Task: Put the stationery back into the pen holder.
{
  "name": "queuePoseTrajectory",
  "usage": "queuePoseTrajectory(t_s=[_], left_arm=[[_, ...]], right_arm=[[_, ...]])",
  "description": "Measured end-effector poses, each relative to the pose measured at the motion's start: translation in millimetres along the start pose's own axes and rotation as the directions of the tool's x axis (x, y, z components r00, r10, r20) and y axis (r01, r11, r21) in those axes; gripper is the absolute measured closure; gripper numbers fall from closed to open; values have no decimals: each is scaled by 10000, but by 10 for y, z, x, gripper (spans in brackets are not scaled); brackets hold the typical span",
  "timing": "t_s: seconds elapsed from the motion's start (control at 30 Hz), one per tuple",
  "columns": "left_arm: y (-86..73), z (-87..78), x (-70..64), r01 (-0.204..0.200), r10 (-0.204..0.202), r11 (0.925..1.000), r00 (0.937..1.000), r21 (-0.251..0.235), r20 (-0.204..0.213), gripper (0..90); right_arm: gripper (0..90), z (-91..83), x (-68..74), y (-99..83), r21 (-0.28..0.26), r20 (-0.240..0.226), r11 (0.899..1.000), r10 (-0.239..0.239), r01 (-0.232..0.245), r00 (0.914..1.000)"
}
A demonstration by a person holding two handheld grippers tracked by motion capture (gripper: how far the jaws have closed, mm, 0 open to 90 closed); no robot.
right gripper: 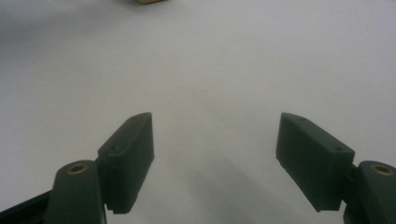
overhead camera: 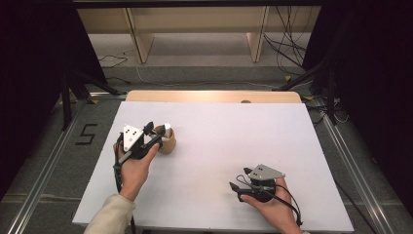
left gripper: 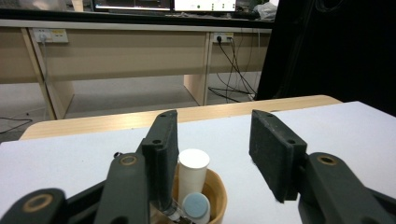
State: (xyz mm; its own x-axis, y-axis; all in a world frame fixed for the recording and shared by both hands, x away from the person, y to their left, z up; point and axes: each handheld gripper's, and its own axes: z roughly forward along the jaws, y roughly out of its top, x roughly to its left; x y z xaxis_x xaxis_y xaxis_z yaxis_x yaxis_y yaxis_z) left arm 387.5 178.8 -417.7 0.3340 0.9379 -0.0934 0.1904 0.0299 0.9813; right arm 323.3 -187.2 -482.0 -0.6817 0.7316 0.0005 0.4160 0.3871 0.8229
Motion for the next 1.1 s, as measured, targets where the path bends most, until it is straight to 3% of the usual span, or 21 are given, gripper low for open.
queuePoseTrajectory(t_s=[0.5, 0.87, 1.1], left_arm=[[41, -144, -97, -170, 148, 9991, 9983, 377, 571, 441], [-43, -265, -147, -431, 328, 9953, 9927, 872, 1164, 397], [-91, -344, -183, -639, 495, 9938, 9869, 906, 1537, 383]], right_arm=[[282, -23, -26, 1, -47, 62, 10000, 37, -36, 10000], [280, -58, -56, -7, -93, 124, 9999, 44, -43, 9999], [279, -90, -83, -16, -108, 183, 9999, 131, -129, 9997]])
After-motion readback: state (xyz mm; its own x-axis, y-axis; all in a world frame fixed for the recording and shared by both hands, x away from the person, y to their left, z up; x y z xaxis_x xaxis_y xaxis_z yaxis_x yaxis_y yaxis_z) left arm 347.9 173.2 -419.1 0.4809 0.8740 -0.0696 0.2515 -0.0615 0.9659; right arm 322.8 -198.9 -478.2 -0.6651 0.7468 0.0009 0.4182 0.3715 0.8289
